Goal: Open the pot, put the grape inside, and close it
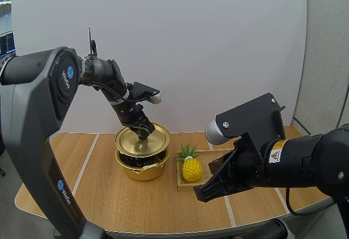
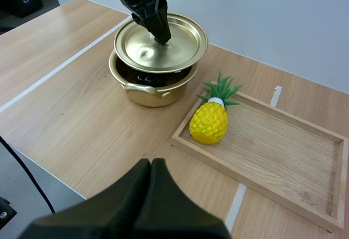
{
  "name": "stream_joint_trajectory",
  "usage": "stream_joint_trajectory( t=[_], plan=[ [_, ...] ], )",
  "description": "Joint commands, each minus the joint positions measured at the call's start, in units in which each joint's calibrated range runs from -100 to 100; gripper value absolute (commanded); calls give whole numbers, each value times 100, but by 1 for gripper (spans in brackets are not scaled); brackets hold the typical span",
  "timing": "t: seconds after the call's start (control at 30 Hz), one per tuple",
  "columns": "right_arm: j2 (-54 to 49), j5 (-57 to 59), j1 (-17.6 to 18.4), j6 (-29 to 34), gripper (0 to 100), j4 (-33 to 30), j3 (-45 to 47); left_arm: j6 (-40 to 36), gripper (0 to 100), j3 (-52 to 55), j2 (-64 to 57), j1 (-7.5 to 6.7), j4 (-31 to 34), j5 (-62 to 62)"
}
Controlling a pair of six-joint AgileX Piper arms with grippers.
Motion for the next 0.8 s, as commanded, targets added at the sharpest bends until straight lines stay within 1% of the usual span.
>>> stream_joint_trajectory(
  t=[0.0, 0.4, 0.67, 0.77],
  plan=[
    [-56, 33, -19, -64, 0, 17, 2, -1, 0, -39, 52, -9, -122, 192],
    [-56, 33, -19, -64, 0, 17, 2, -20, 0, -39, 179, -9, -122, 260],
    [-56, 33, -19, -64, 0, 17, 2, -29, 0, -39, 297, -9, -69, 564],
    [-56, 33, -19, -64, 0, 17, 2, -131, 0, -39, 291, -9, 194, 550]
  ],
)
